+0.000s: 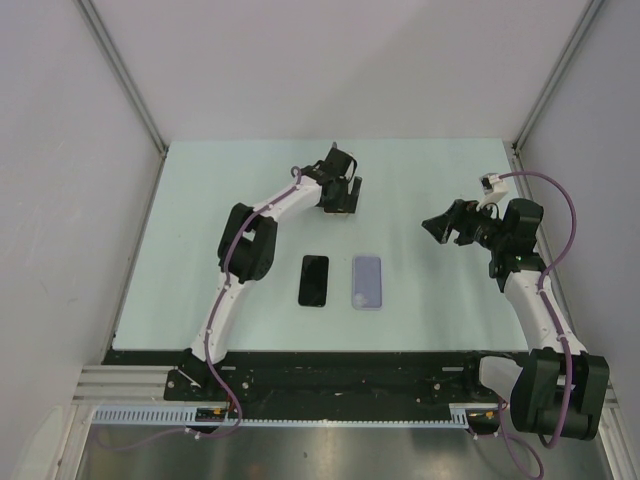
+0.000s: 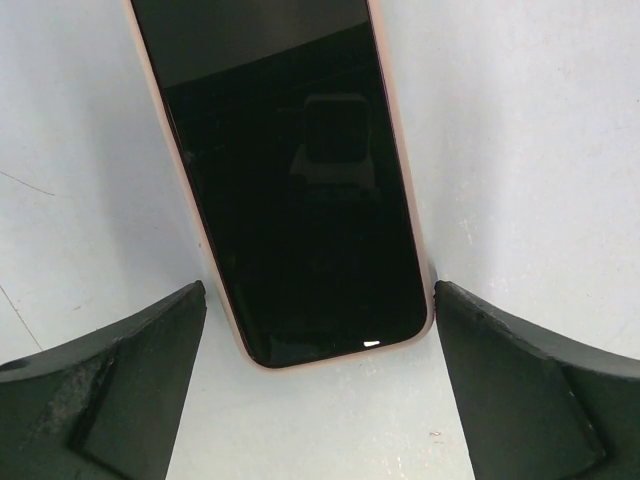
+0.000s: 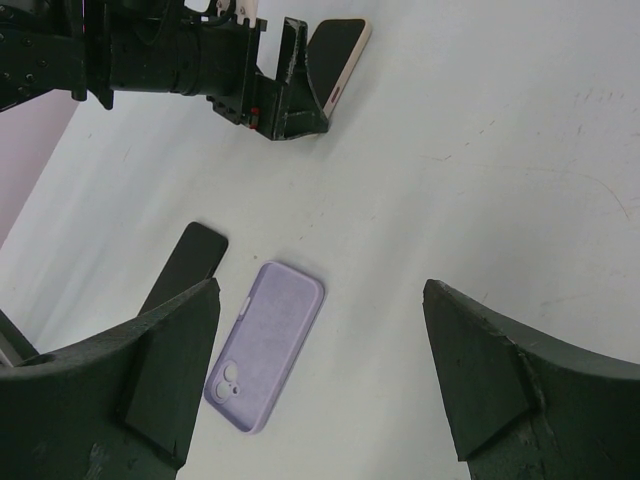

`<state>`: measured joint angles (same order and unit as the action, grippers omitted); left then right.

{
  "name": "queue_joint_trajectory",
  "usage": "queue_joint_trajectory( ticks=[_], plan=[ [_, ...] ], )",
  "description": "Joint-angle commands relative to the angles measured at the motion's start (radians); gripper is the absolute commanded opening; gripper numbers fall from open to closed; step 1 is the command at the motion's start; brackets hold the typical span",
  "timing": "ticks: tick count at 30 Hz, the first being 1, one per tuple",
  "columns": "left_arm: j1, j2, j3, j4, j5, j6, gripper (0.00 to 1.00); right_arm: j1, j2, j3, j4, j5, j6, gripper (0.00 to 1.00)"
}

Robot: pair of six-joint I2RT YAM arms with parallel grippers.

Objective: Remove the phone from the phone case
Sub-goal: Move the phone to the center of the board.

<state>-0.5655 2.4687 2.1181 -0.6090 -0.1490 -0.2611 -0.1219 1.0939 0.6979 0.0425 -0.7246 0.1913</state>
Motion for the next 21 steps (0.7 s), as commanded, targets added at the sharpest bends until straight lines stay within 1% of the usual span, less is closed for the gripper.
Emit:
queue_joint_trajectory(
  ticks=[1,4,5,7,8,11,13,14,16,17,21],
  plan=[
    [-0.004,0.018,0.040,-0.006,-0.007,-0.010,1.00,-0.004,-0.025,0.008,0.039,-0.021,0.013,0.87],
    [-0.004,0.021,0.040,-0.006,0.000,-0.009,1.00,-0.004,-0.025,0.008,0.040,-0.022,0.016,0.86],
    [-0.005,0.019,0.039,-0.008,0.008,-0.009,0.95,-0.004,-0.023,0.008,0.040,-0.022,0.014,0.86],
    [-0.007,0.009,0.023,-0.008,0.023,-0.009,0.91,-0.004,-0.025,0.008,0.040,-0.022,0.017,0.86],
    [-0.008,0.003,0.016,-0.006,0.031,-0.012,0.83,-0.004,-0.023,0.008,0.040,-0.022,0.019,0.86],
    [-0.014,-0.016,-0.009,-0.006,0.051,-0.015,0.73,-0.004,-0.028,0.008,0.042,-0.022,0.019,0.86],
    [-0.020,-0.020,-0.021,-0.008,0.058,-0.015,0.68,-0.004,-0.031,0.008,0.040,-0.022,0.020,0.86],
    [-0.022,-0.027,-0.024,-0.006,0.060,-0.013,0.63,-0.004,-0.031,0.008,0.040,-0.024,0.022,0.86],
    [-0.030,-0.033,-0.035,-0.008,0.066,-0.012,0.58,-0.005,-0.035,0.008,0.040,-0.024,0.022,0.86],
    [-0.030,-0.037,-0.041,-0.008,0.071,-0.012,0.54,-0.005,-0.035,0.008,0.040,-0.027,0.025,0.86],
    [-0.043,-0.065,-0.075,-0.006,0.092,-0.009,0.47,-0.007,-0.032,0.008,0.042,-0.032,0.026,0.86]
  ],
)
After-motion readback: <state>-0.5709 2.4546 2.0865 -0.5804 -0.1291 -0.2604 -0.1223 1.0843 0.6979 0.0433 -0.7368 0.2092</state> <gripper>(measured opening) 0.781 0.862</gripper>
